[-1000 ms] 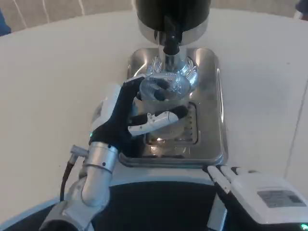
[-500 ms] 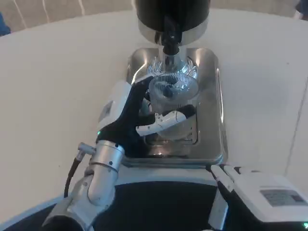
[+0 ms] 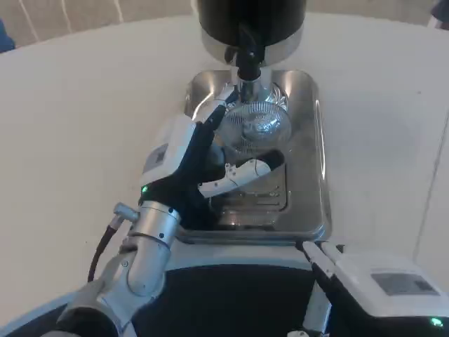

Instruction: Grasp the cup under the faucet to collect the drink, then remove the cup.

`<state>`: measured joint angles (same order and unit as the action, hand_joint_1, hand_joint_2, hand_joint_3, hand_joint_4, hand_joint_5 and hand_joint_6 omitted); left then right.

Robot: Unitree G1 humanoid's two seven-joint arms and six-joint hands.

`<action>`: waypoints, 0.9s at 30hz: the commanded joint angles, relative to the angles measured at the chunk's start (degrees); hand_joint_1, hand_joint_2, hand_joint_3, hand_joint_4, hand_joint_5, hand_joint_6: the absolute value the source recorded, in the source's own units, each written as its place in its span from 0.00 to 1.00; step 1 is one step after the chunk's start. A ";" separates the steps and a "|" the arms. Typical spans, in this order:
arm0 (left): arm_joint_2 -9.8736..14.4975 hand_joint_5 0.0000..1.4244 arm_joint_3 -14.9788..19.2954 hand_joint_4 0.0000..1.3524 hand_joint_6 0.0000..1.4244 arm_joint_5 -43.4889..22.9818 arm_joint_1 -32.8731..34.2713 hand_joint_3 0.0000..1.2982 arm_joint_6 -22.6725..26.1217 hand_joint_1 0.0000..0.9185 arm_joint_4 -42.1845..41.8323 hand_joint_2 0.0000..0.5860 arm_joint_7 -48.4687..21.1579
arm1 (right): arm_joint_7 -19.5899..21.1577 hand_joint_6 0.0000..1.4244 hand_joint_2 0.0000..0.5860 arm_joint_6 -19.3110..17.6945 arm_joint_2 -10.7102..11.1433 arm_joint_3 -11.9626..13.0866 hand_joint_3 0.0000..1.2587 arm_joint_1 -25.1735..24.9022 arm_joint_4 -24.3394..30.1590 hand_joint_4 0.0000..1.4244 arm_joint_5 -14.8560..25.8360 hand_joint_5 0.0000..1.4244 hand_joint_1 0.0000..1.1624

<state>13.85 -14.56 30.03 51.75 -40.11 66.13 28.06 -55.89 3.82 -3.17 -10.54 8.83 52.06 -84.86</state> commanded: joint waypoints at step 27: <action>10.65 0.20 5.78 0.08 0.22 -7.66 -6.11 0.09 -7.77 0.09 -2.48 0.05 -8.29 | 3.61 0.00 0.73 2.63 -0.12 -0.83 0.00 -3.65 -3.00 0.00 2.65 0.00 0.30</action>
<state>22.36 -9.57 22.96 47.86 -45.37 65.21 20.73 -54.03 5.92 -3.18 -11.92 5.50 49.12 -83.69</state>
